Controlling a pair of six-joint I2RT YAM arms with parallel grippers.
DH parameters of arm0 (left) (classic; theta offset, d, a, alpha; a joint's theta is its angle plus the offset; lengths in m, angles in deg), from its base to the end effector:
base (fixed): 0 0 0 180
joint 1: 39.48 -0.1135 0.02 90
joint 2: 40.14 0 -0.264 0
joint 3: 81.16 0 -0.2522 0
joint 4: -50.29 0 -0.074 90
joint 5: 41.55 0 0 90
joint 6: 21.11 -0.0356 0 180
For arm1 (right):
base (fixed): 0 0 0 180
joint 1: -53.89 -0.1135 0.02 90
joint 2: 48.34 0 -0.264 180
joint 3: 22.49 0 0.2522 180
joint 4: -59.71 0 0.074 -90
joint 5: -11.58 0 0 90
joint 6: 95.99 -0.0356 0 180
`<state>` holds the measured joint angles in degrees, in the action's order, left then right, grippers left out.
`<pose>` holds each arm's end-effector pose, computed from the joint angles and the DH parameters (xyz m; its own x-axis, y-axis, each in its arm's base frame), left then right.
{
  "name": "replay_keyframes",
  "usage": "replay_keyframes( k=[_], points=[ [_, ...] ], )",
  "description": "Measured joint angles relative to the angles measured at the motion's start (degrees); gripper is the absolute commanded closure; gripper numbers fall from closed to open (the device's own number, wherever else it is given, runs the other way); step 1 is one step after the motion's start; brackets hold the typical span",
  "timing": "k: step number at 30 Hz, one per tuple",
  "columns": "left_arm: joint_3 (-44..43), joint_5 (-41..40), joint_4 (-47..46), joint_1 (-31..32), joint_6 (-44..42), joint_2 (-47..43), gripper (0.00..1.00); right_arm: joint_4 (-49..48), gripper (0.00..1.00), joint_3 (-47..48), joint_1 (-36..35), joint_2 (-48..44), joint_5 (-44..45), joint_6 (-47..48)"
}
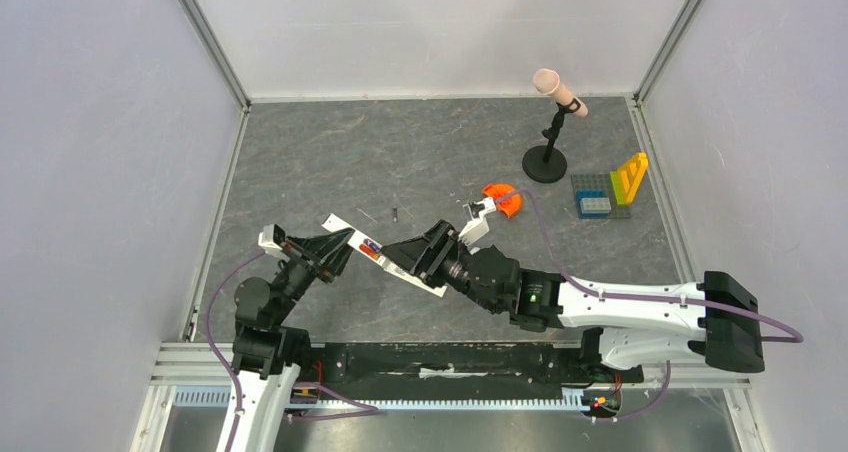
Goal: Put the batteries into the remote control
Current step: Load the battery into the remote control.
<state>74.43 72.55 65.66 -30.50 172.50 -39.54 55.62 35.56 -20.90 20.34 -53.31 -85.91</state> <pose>0.0887 -0.0287 0.2337 -0.5604 -0.8097 0.1745 0.0135 -0.2196 -0.9755 0.0874 0.2638 0.3008 -0.7566 0.6152 -0.2215 -0.1042 0.2210 0.9697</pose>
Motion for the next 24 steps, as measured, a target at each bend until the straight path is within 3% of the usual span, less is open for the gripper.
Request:
replay_keyframes(
  k=[13,24],
  points=[
    [-0.26,1.64,0.02,0.15,-0.44,-0.02,0.98,-1.84,0.28,-2.27,0.02,-1.68,-0.59,1.66],
    [-0.26,1.84,0.04,0.15,-0.57,-0.02,0.98,-4.22,0.31,-2.27,0.02,-0.09,-3.85,3.67]
  ],
)
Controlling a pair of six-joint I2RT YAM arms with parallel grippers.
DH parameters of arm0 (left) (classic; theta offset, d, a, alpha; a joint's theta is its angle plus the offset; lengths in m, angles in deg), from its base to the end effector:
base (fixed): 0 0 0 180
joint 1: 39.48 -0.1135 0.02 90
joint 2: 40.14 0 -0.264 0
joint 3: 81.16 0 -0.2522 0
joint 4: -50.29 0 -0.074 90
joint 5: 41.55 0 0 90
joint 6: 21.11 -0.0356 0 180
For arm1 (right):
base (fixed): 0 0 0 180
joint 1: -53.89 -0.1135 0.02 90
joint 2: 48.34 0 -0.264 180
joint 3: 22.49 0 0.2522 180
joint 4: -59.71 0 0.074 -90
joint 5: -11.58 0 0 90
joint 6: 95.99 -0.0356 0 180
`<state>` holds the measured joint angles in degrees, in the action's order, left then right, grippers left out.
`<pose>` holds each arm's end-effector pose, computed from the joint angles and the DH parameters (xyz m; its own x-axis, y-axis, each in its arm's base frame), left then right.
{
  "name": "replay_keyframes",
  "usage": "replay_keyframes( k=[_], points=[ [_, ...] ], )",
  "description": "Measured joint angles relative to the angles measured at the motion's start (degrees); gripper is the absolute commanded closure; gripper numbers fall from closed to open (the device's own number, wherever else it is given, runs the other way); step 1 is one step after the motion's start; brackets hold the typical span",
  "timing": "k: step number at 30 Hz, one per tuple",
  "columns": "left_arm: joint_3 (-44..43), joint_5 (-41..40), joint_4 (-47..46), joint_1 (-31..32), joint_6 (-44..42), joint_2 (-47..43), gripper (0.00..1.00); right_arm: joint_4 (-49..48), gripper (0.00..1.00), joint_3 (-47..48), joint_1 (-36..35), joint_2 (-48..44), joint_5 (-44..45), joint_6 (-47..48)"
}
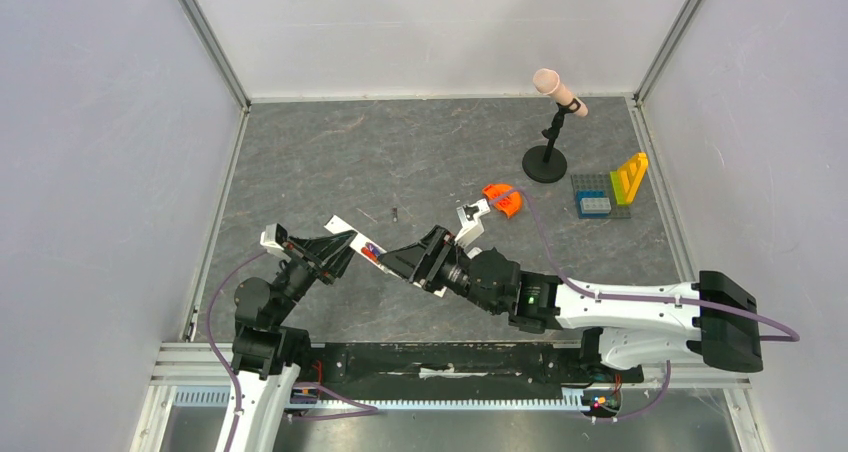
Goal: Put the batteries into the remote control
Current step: Load the battery into the remote control.
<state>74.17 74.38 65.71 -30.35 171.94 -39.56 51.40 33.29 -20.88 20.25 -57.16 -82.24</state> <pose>0.0874 -0.0298 0.2351 -0.5884 -0.7928 0.1590 0.0164 -0.2083 -0.9779 0.0851 0.2633 0.2950 -0.7861 0.5586 -0.2646 -0.1711 0.2146 0.9616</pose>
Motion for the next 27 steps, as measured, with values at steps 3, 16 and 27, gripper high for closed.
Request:
replay_keyframes(
  k=[3,16,27],
  points=[
    [-0.02,0.13,0.00,0.00,-0.07,0.00,0.98,-0.42,0.30,0.00,0.00,0.24,-0.48,0.09],
    [-0.02,0.20,1.03,0.00,-0.11,0.00,0.98,-2.38,0.32,-0.02,0.00,0.26,-0.66,0.44],
    [-0.02,0.22,1.31,0.00,-0.11,0.00,0.98,-4.28,0.48,-1.64,0.00,0.26,-0.68,0.55]
  ],
)
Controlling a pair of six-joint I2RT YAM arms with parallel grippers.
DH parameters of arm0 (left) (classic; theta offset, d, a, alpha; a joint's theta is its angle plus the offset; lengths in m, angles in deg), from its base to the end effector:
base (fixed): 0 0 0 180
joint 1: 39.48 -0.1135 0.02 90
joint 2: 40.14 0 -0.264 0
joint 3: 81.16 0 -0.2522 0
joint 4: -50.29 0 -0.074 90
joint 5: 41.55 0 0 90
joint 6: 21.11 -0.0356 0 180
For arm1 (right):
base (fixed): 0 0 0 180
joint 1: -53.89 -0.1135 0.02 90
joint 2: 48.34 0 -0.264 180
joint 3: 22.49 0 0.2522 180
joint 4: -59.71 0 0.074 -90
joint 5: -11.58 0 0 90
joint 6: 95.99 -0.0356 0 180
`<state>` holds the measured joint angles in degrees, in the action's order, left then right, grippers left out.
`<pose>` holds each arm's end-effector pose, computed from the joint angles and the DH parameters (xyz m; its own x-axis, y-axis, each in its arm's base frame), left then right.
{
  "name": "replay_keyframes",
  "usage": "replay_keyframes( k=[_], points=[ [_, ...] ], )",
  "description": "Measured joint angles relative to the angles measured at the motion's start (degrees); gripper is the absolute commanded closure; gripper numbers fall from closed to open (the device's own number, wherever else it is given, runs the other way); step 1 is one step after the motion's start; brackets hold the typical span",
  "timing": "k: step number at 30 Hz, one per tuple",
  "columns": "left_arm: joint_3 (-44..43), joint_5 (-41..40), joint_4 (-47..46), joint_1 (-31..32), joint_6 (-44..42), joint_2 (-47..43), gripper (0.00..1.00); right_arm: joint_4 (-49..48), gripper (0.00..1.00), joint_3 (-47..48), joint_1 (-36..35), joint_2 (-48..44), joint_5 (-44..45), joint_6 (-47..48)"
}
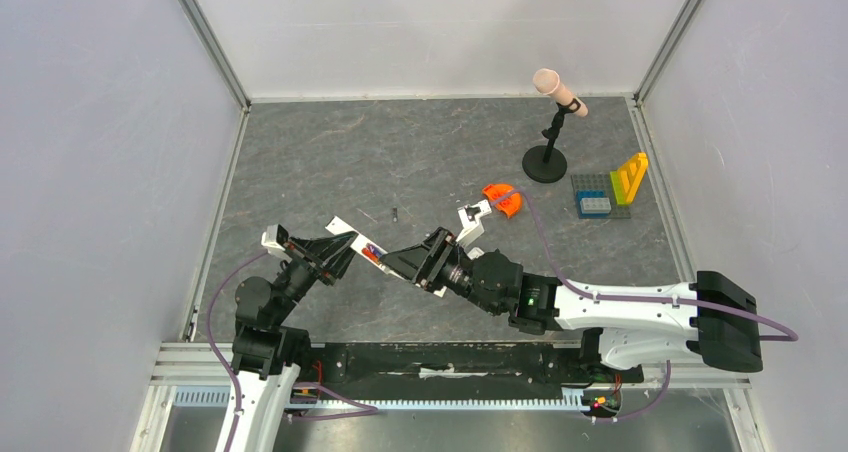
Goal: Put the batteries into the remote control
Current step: Load the battery into the remote control.
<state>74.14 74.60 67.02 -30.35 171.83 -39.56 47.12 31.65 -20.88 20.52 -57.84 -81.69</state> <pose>0.0876 -0.0300 0.2329 -0.5878 -0.7916 0.1668 -0.0048 -0.2028 -0.9792 0.0846 0.2630 0.2917 -0.7883 0.5579 -0.2595 -0.1909 0.1792 0.9651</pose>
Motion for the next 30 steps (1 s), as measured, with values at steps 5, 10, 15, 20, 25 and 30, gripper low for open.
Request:
replay_keyframes(
  k=[5,10,15,20,25,30],
  points=[
    [0.00,0.07,0.07,0.00,0.00,0.00,0.98,-0.90,0.54,0.00,0.00,0.00,-0.04,0.04],
    [-0.07,0.35,0.66,0.00,-0.26,0.00,0.98,-1.60,0.60,0.00,0.04,0.33,-0.17,0.00],
    [-0.46,0.39,1.22,-0.04,-0.76,0.00,0.98,-1.88,0.64,0.00,0.26,0.63,-0.31,-0.15],
    [-0.55,0.33,1.27,-0.07,-1.25,0.00,0.98,-1.97,0.69,0.00,0.42,1.01,-0.61,-0.17],
    [-0.72,0.33,1.31,-0.24,-2.75,0.00,0.98,-2.05,0.71,0.00,0.92,1.62,-1.51,-0.59],
    [-1.01,0.24,1.68,-0.44,-4.46,0.00,0.98,-2.19,0.72,0.00,1.27,2.10,-2.36,-0.90]
  ],
)
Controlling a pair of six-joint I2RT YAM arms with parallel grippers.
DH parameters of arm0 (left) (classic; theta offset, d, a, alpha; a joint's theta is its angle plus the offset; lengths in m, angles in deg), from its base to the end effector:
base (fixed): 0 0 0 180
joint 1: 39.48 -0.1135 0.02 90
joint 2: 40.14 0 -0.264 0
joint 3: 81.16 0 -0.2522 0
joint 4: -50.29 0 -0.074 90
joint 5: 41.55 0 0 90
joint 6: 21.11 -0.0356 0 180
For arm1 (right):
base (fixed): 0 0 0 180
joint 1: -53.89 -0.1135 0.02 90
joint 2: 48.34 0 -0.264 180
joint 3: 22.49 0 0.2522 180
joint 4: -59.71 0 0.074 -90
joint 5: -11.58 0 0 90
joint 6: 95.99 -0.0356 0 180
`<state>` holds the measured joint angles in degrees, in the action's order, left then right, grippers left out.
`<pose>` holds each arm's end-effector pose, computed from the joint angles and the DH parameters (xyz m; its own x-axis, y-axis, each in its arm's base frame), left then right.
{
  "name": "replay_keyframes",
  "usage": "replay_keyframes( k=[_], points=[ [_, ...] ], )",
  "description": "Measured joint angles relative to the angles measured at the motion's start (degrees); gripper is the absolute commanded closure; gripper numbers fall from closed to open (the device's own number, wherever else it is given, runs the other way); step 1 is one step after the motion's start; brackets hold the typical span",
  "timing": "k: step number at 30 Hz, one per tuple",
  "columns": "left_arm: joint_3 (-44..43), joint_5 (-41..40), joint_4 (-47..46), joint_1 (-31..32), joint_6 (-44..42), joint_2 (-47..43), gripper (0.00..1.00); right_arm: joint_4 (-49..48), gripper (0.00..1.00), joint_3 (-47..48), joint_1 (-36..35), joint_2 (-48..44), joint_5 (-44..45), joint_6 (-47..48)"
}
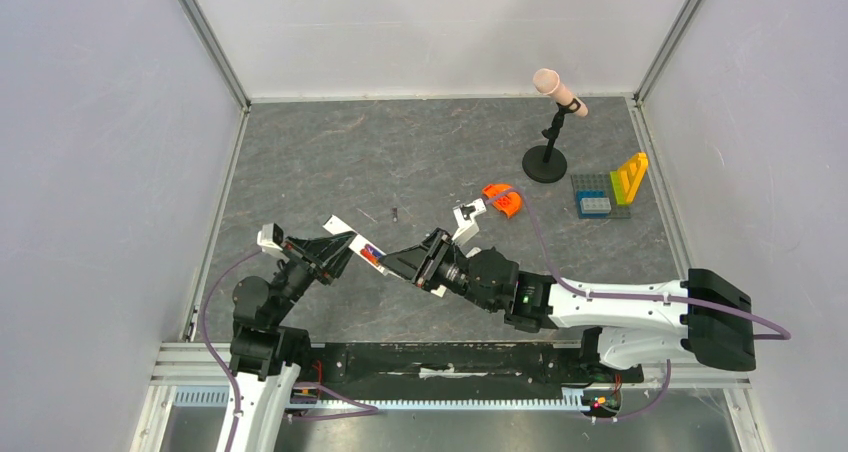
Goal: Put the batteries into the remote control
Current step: Load the battery into the remote control.
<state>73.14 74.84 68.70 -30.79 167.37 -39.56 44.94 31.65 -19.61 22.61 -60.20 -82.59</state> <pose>0.0861 -0.0292 0.2356 -0.5825 -0.8073 0.0951 0.0299 -0.1382 -0.9900 0.0910 0.2682 0.2863 -0.8020 0.5460 -0.2424 -0.1807 0.1652 0.9696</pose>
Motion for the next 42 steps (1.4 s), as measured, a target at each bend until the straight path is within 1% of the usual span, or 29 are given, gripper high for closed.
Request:
replay_keyframes(
  k=[2,3,5,6,7,9,10,17,23,25,26,27,30,31,32,33,34,35,37,38,40,42],
  points=[
    [-0.33,-0.28,0.26,0.00,-0.66,0.00,0.98,0.00,0.71,0.00,0.07,0.04,-0.31,-0.20],
    [-0.50,-0.33,0.39,0.00,-0.94,0.00,0.98,0.04,0.65,0.00,0.11,0.04,-0.46,-0.31],
    [-0.66,-0.35,0.57,0.00,-2.03,0.00,0.98,0.42,0.43,0.07,0.20,0.04,-0.81,-0.55],
    [-0.83,-0.11,0.83,0.00,-2.95,0.00,0.98,0.90,0.36,0.17,0.26,0.04,-1.05,-0.68],
    [-1.05,0.74,1.09,0.11,-4.04,0.00,0.98,1.57,0.30,0.26,0.44,0.07,-1.46,-0.57],
    [-1.64,1.42,1.55,0.44,-5.95,0.00,0.98,2.78,0.23,0.26,0.66,0.00,-1.77,-0.28],
    [-2.01,1.64,1.68,0.44,-7.04,0.00,0.98,3.28,0.21,0.26,0.68,-0.11,-1.79,0.11],
    [-2.47,2.58,2.14,0.44,-13.66,0.00,0.98,4.26,0.20,-0.96,1.03,-5.49,-3.02,4.76],
    [-2.47,5.20,0.94,0.44,-18.97,0.00,0.98,5.31,0.21,-0.92,2.49,-6.47,-9.18,11.08],
    [-2.40,6.16,-0.39,0.44,-20.26,0.00,0.98,6.51,0.23,-0.90,2.91,-5.90,-11.45,13.38],
    [-2.34,6.84,-1.27,0.44,-20.57,0.00,0.98,7.06,0.25,-0.90,3.02,-5.57,-12.44,14.38],
    [-2.25,7.32,-2.23,0.44,-20.90,0.00,0.98,7.65,0.30,-0.83,3.13,-5.20,-13.44,15.47],
    [-1.77,8.79,-4.90,0.44,-21.31,0.00,0.98,9.49,0.48,-0.70,3.32,-4.39,-15.56,17.90],
    [-1.55,9.35,-5.62,0.44,-21.33,0.00,0.98,9.94,0.53,-0.70,3.45,-4.39,-16.13,18.29],
    [-1.29,9.90,-6.21,0.44,-21.53,0.00,0.98,10.05,0.56,-0.70,3.65,-4.39,-17.00,18.40],
    [-0.96,10.10,-6.64,0.44,-21.62,0.00,0.98,9.86,0.56,-0.68,3.93,-4.39,-17.81,18.25],
    [-0.70,10.23,-6.82,0.44,-21.62,0.00,0.98,9.77,0.54,-0.68,4.11,-4.39,-18.32,18.29],
    [-0.46,10.23,-6.95,0.44,-21.62,0.00,0.98,9.79,0.47,-0.68,4.37,-4.39,-18.75,18.16],
    [-0.20,10.25,-7.04,0.44,-21.59,0.00,0.98,9.81,0.28,-0.68,4.87,-4.28,-19.65,18.01],
    [-0.17,10.25,-7.08,0.44,-21.62,0.00,0.98,9.81,0.22,-0.68,5.14,-4.17,-20.02,17.94],
    [-0.17,10.21,-7.10,0.44,-21.62,0.00,0.98,9.84,0.15,-0.68,5.49,-4.09,-20.55,18.21],
    [-0.20,10.05,-6.49,0.44,-21.97,0.00,0.98,9.75,0.13,-0.68,5.68,-4.15,-20.72,18.67]
  ],
)
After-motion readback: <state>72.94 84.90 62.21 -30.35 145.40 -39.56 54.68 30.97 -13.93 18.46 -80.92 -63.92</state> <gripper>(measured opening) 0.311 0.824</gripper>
